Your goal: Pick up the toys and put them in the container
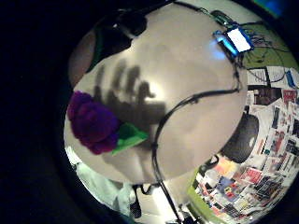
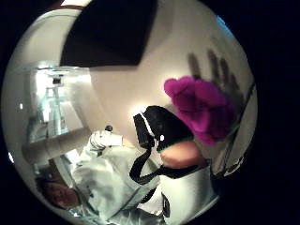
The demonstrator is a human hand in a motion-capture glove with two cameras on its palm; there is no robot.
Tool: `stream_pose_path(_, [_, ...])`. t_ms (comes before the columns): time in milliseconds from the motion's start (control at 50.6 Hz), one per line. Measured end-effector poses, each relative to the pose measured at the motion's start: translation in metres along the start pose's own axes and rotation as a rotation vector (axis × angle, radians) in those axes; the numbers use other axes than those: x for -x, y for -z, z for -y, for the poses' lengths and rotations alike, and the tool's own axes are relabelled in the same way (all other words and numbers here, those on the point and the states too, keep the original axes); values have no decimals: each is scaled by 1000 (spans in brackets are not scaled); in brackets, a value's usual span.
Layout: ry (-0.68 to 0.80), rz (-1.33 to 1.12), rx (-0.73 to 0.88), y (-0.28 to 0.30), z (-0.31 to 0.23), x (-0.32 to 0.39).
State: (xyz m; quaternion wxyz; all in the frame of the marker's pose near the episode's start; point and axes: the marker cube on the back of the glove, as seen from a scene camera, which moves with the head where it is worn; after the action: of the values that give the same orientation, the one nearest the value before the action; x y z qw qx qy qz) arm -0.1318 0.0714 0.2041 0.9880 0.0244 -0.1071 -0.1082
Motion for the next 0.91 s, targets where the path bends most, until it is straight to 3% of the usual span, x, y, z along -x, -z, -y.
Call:
stream_pose_path(158, [17,-45,48,-35,-10,6])
stream_pose_path(474, [124,-22,-129,-28,5,10])
stream_pose_path(672, [142,46,-1,-29,-4,32])
stream_pose_path(909, [213,18,19,49,15,47])
